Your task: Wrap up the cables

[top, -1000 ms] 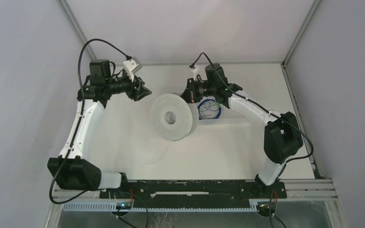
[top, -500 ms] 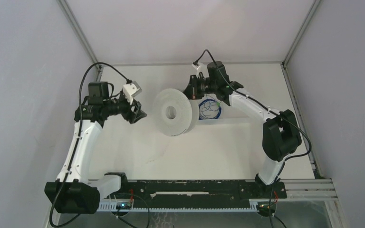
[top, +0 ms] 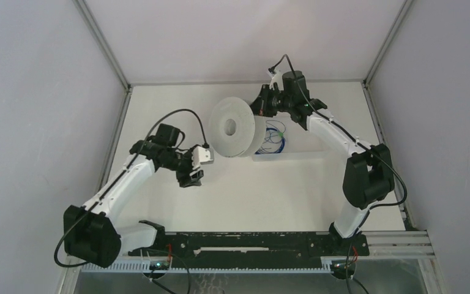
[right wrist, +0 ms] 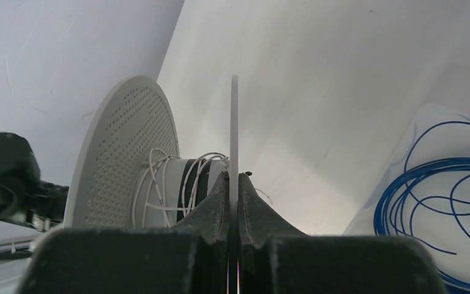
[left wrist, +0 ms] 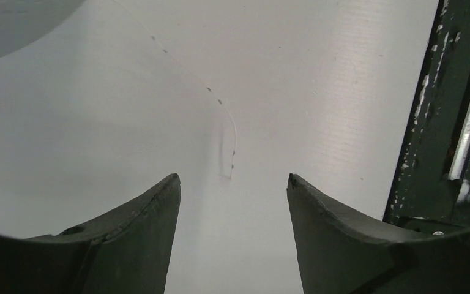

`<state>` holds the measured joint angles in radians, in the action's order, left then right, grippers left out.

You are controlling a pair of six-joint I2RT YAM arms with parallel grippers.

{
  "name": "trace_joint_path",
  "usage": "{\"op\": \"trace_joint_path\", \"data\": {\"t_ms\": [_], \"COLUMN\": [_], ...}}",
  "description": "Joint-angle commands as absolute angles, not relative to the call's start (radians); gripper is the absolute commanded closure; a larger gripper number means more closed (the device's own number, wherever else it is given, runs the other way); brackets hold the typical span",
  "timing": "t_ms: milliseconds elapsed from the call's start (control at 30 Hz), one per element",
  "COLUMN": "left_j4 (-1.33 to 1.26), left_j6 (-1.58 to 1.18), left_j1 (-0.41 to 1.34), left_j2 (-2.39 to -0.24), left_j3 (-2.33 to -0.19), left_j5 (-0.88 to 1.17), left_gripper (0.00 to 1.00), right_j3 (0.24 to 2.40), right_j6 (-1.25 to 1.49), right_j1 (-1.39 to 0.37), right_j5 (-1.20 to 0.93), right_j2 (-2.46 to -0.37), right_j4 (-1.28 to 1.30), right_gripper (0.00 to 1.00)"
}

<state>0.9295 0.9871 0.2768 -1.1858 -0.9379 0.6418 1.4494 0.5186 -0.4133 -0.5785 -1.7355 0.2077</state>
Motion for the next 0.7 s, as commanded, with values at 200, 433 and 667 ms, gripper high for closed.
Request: {"op": "trace_joint_path", "data": {"t_ms": [200, 433, 667], "left_j4": [0.653, 0.562, 0.546], "left_j6": [0.967, 0.95, 0.929], "left_j1": [0.468, 0.522, 0.541], "left_j2": [-1.377, -1.471, -1.527], "left_j3": [-0.873, -0.847, -0.848], "left_j5": [0.354, 0.241, 0.215], "left_gripper": [0.35, 0.34, 0.53], "right_j3": [1.475, 1.47, 1.459], "right_j6": [0.543, 0.537, 0.53], "right_j1": [-0.375, -0.369, -0.369], "right_j5": [-0.56, -0.566, -0.56], "right_j2": [-1.648, -1.654, -1.656], "right_j4": [0.173, 0.173, 0.166], "right_gripper": [1.0, 1.0, 1.0]}}
